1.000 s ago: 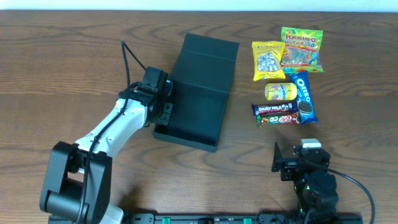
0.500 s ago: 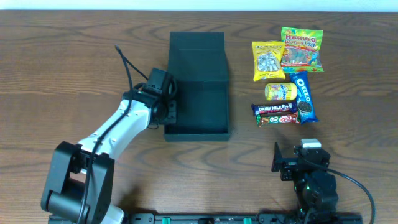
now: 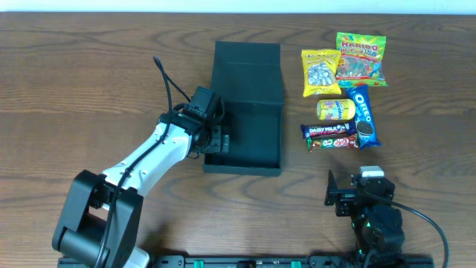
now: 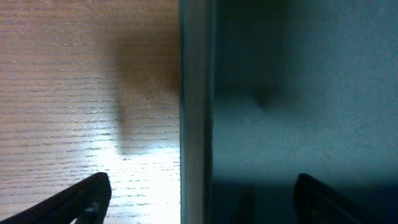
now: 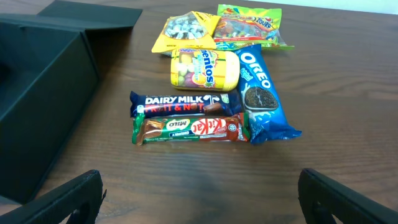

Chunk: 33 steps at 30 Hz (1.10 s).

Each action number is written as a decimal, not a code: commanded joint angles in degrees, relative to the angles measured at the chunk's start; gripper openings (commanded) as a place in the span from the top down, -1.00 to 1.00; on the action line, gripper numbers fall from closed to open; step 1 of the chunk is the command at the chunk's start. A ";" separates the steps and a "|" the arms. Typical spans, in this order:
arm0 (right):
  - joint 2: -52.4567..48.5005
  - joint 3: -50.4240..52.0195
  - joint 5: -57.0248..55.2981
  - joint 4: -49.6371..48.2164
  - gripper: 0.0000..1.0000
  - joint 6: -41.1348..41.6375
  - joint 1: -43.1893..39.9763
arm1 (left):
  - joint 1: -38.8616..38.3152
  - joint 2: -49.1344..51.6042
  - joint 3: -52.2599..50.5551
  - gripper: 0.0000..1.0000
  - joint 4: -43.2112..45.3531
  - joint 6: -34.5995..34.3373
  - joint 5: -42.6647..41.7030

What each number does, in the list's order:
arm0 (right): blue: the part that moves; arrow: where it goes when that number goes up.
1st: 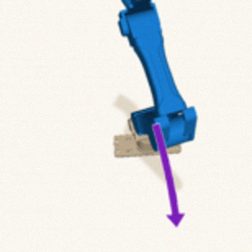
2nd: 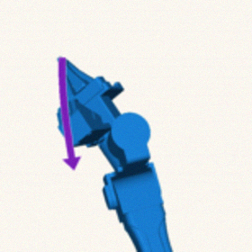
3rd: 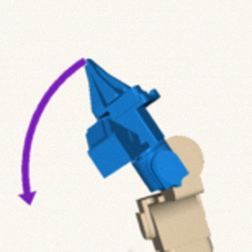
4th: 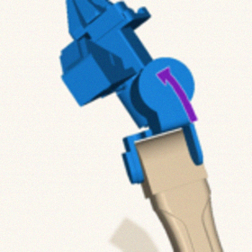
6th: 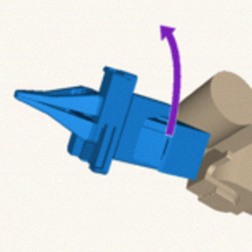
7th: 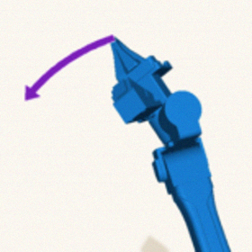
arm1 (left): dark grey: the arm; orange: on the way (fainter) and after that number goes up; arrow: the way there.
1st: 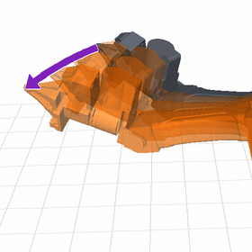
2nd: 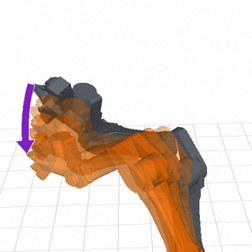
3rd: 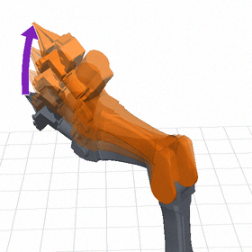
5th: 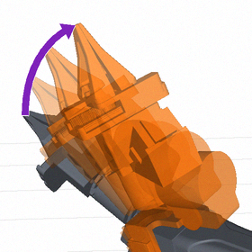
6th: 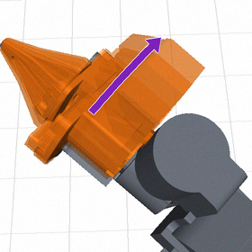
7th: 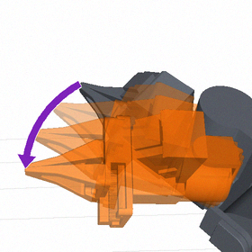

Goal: Pack container
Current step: 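Nudge the box into place with the left gripper, then retract left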

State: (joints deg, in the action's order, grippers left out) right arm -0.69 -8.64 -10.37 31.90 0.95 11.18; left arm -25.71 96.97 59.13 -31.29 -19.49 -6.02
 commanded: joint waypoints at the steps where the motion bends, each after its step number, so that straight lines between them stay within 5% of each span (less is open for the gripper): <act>1: 0.37 0.07 -0.98 0.17 -0.98 -0.61 0.15 | 0.09 -2.25 0.59 -0.91 -1.68 0.17 0.02; 16: 0.37 0.07 -0.98 0.17 -0.99 -0.61 0.15 | 0.17 -37.40 7.39 -0.91 -18.40 2.80 0.00; 28: 0.37 0.07 1.64 -0.26 -0.98 -0.44 0.15 | 0.17 -49.20 7.34 -0.91 -35.74 2.78 -0.02; 30: 0.37 0.09 7.89 -0.44 -0.99 2.25 0.15 | 0.17 -49.20 7.34 -0.91 -35.82 2.78 -0.02; 33: 0.37 0.07 23.30 -3.58 -0.98 19.98 0.15 | 0.17 -49.16 7.15 -0.91 -34.38 2.80 0.07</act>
State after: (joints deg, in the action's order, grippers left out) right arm -0.69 -8.60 -1.76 29.65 6.31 11.18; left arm -25.71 47.79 66.30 -66.41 -17.74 -6.02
